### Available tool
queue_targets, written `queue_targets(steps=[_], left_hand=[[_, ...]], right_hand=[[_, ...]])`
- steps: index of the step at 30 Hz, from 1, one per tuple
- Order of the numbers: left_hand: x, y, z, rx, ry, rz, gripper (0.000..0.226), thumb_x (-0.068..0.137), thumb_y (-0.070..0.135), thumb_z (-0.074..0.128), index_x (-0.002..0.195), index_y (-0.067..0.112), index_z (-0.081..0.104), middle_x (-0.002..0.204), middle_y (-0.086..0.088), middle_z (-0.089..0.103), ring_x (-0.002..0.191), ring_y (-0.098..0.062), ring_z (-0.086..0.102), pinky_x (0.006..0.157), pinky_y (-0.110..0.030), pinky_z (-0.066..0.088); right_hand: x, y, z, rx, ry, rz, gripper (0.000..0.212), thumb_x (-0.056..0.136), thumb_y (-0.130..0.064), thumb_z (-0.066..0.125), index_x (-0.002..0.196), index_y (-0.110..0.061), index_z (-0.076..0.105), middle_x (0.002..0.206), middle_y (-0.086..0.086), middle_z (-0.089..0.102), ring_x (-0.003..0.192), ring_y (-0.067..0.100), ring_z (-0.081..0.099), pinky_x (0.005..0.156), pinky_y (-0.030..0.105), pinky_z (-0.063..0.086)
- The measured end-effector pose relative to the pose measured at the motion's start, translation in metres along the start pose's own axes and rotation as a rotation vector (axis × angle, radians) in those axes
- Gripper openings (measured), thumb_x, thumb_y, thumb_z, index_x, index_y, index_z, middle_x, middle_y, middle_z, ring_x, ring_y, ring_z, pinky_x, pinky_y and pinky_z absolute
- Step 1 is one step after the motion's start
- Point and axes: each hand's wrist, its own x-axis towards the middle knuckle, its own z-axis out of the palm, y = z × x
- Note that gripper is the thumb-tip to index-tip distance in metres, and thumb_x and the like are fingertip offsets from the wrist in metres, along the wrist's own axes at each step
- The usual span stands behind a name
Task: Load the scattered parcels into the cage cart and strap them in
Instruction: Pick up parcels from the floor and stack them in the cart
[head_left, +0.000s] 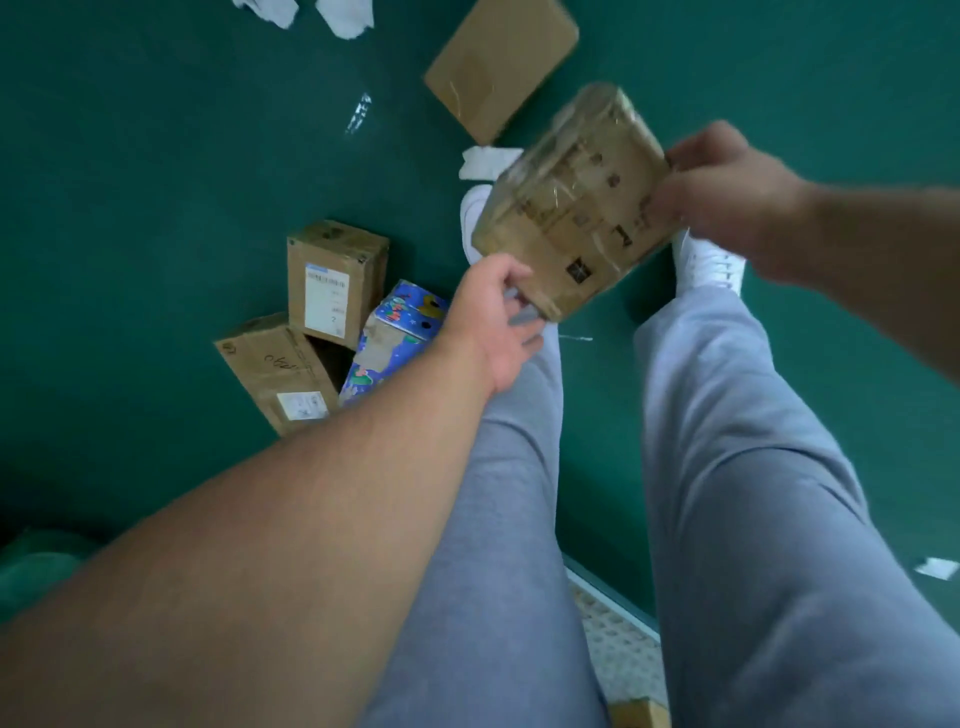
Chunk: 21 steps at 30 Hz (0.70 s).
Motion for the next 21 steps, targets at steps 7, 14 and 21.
queue_targets(steps=[7,14,21], left_hand=[[-0.173,-0.048,-0.006,-0.329,0.012,-0.04,0.088,0.076,0.089,0.053,0.127,0.018,0.062,0.131,-0.015,0.063,0.119,-0.044,0.061,0.104,-0.057,0.044],[-0.328,-0.136,0.043,-0.638,-0.138,0.213,0.047,0.083,0.057,0.066,0.115,0.023,0.066,0.126,-0.007,0.061,0.121,-0.041,0.061,0.102,-0.065,0.044],[-0.413,-0.27,0.067,-0.859,-0.13,0.475,0.045,0.066,0.05,0.072,0.102,0.024,0.065,0.099,-0.006,0.059,0.092,-0.03,0.058,0.09,-0.056,0.051]], right_hand=[[-0.18,0.0,-0.071,-0.013,-0.14,-0.125,0.022,0.078,-0.04,0.062,0.1,-0.041,0.062,0.102,-0.012,0.073,0.107,0.017,0.067,0.099,0.05,0.054],[-0.349,-0.014,-0.151,-0.074,-0.258,-0.253,0.028,0.083,-0.057,0.059,0.096,-0.032,0.06,0.106,-0.01,0.07,0.115,0.021,0.062,0.092,0.05,0.051],[-0.442,-0.002,-0.161,-0.137,-0.449,-0.163,0.061,0.073,-0.077,0.062,0.121,-0.039,0.066,0.13,0.003,0.065,0.118,0.034,0.065,0.1,0.063,0.048]])
